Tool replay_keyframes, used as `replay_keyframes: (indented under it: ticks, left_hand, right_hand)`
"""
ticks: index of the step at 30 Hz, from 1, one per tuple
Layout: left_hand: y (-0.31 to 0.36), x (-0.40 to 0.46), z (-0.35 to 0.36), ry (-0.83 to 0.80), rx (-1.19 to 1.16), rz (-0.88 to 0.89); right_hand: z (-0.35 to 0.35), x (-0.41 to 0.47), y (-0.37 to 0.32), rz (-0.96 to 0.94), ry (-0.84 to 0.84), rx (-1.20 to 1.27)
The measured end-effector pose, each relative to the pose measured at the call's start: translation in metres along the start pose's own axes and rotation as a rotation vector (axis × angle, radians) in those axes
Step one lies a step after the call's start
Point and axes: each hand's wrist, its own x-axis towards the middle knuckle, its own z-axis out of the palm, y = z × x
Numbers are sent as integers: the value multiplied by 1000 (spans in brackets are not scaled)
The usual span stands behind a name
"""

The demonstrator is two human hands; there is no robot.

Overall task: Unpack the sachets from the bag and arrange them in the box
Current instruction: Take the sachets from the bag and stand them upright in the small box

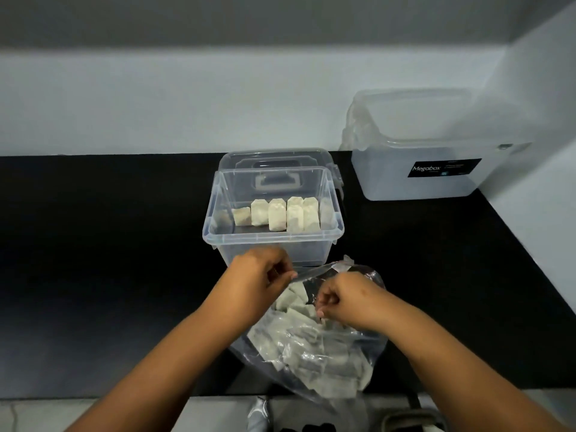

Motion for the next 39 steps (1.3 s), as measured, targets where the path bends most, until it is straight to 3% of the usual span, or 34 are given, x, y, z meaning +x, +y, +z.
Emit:
replay_keyframes:
  ticks: [5,15,21,25,30,39]
  left_hand:
    - [-7,-10,26,-166,59,-20]
    - [-5,-8,30,-156,126,-33]
    - [-1,1,33,-183,138,-37]
    - [7,15,45,-336,182,-33]
    - [7,26,69,-561,285,-60]
    - [7,33,75,-628,386,-50]
  right_hand:
    - [24,6,10,11,3,-69]
    - [29,0,16,-18,71,1]
    - [6,-17,28,7,243,113]
    - [-6,-23,38,29,347,120]
    - [-7,-26,46,39,362,156]
    - [-1,-24,44,51,345,320]
